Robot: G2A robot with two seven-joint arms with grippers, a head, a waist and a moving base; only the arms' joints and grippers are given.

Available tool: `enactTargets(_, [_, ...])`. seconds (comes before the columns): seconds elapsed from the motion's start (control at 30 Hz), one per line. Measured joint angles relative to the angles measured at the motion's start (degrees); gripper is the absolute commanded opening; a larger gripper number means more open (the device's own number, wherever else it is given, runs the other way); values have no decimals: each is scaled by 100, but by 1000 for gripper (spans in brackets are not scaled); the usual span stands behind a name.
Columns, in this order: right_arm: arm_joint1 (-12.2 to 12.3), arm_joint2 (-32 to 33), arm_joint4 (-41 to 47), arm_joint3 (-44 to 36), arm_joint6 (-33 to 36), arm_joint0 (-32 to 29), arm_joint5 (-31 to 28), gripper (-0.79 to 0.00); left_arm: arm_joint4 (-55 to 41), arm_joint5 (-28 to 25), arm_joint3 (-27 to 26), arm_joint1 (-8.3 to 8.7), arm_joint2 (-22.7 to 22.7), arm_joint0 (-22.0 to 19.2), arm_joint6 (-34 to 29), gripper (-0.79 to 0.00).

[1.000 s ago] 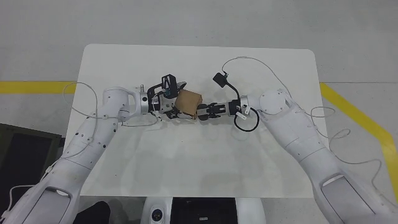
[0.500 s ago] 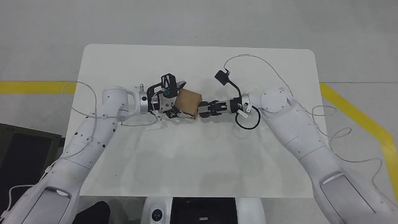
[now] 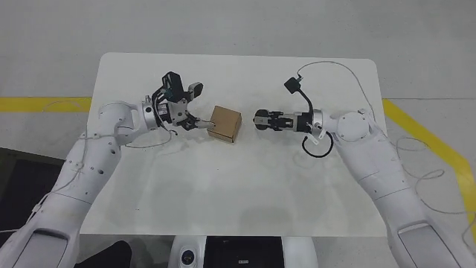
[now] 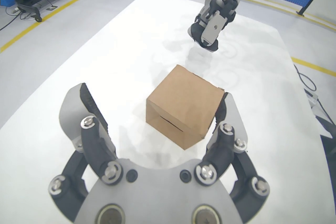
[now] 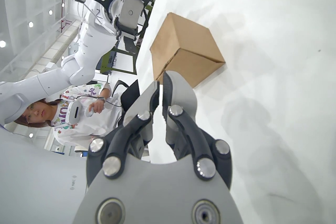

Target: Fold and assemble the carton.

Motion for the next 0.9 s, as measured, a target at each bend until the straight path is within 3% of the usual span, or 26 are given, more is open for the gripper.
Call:
enactTargets(0.17, [112, 396, -210, 46, -488, -158, -634, 0, -695, 0, 25, 199, -293, -94, -449, 0])
enactTargets(0.43, [304, 1150, -838, 232, -1449, -287, -1498, 0, -995, 80, 452, 225, -459, -322, -728, 0])
enactTargets(0.63, [469, 1759, -1658, 93, -2096, -305, -1567, 0, -986, 211, 700, 183, -471, -631, -748, 0])
enactTargets(0.9, [667, 2478, -2427, -366, -2644, -453, -1234, 0, -782, 288, 791, 172, -578, -871, -562, 0])
